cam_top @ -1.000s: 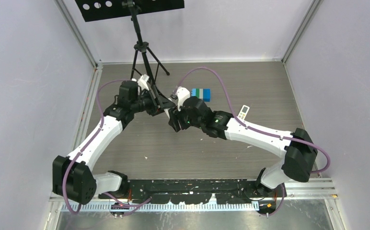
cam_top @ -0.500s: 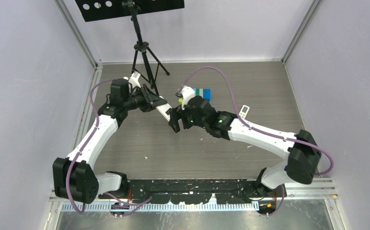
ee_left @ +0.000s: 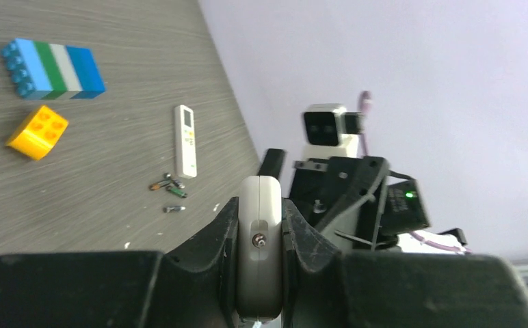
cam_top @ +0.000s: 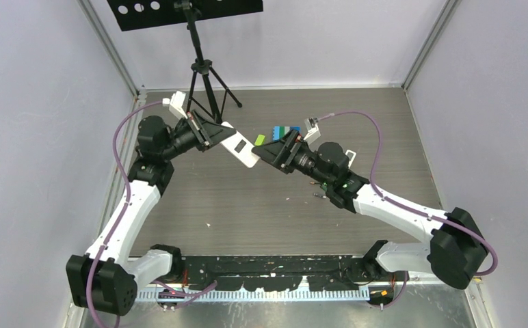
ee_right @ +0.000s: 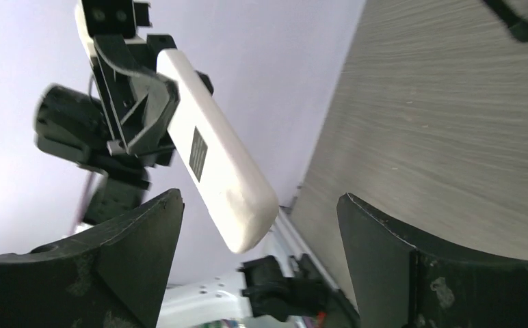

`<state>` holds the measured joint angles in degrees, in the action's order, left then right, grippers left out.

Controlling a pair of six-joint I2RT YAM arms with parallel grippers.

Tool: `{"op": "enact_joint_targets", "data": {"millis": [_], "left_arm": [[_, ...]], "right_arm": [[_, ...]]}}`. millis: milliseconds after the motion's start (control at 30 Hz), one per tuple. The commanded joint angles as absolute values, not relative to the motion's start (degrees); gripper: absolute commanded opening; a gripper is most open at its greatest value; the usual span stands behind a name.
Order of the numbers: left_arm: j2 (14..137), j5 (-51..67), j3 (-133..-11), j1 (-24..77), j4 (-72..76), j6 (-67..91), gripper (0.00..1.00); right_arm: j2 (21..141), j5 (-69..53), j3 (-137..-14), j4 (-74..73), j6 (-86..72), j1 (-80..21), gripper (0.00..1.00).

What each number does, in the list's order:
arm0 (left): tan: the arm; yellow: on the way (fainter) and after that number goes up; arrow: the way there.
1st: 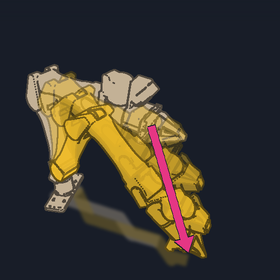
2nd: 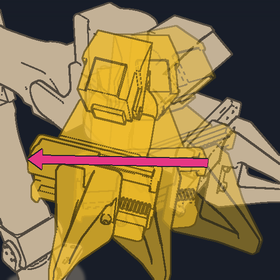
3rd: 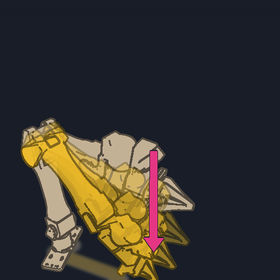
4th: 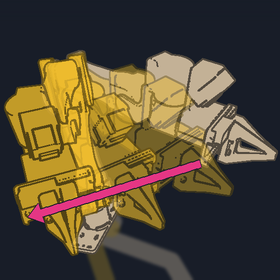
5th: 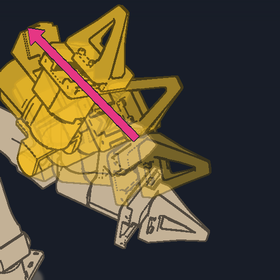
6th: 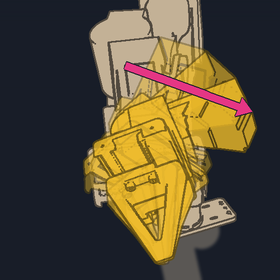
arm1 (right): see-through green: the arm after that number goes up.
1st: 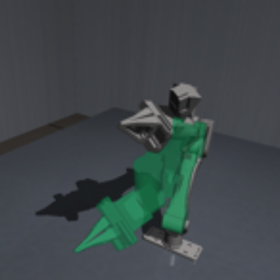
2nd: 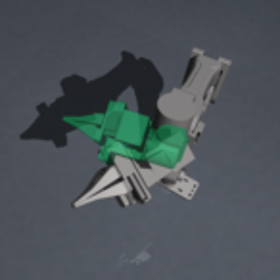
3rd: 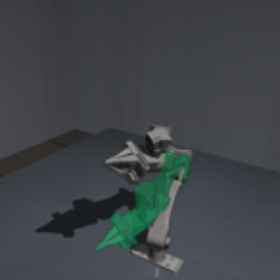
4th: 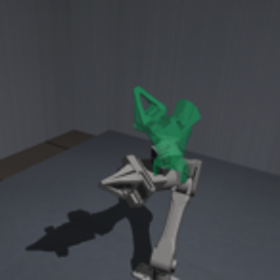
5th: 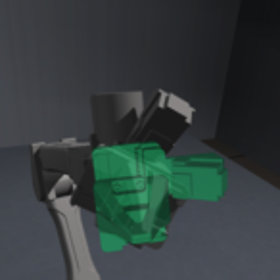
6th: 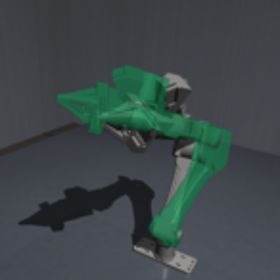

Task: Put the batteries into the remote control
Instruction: Remove the battery cover from the remote control.

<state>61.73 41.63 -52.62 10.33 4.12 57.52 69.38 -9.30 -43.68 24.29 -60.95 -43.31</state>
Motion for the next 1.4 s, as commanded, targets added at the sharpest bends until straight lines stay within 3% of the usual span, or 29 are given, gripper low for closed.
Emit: {"op": "enact_joint_targets", "data": {"millis": [0, 133, 333, 567, 733, 900, 933, 1033, 1100, 1233, 1367], "left_arm": [[58.43, 44.09, -50.8, 10.02, 16.68, 65.98, 0.0], [57.29, 42.43, -50.17, 10.02, 16.54, 69.28, 0.0], [57.67, 40.41, -48.17, 10.02, 18.98, 74.35, 0.0], [59.27, 41.99, -48.14, 9.21, 19.42, 76.12, 0.0], [59.41, 43.35, -48.28, 7.05, 20.68, 78.83, 0.0], [59.12, 43.3, -46.42, 6.21, 24.15, 81.35, 0.0], [59.01, 43.06, -45.88, 6.09, 24.89, 81.78, 0.0], [58.5, 42.52, -44.04, 5.6, 26.32, 82.14, 0.0], [57.85, 41.86, -42.61, 5.45, 26.49, 81.63, 0.0], [57.12, 41.31, -40.57, 5.41, 24.45, 79.25, 0.0], [56.7, 40.57, -40.0, 5.29, 21.03, 75.95, 0.0]], "right_arm": [[72.28, -9.78, -43.04, 40.66, -75.59, -44.46, 0.86], [74.5, -11.68, -44.11, 45.21, -76.04, -45.47, 0.71], [76.35, -14.1, -43.06, 51.7, -75.08, -46.95, 0.4], [76.38, -15.4, -39.11, 56.47, -71.03, -47.2, 0.11], [75.69, -15.93, -36.13, 60.36, -67.85, -47.15, 0.0], [77.3, -14.72, -34.94, 65.51, -70.62, -46.84, 0.01], [77.95, -14.27, -34.74, 66.43, -71.26, -46.77, 0.05], [79.57, -12.17, -33.98, 68.2, -73.82, -46.4, 0.41], [80.68, -12.12, -34.53, 66.68, -74.69, -46.14, 0.56], [81.43, -11.14, -34.74, 63.35, -75.48, -46.01, 0.63], [81.37, -10.99, -35.17, 60.63, -75.59, -45.89, 0.64]]}}
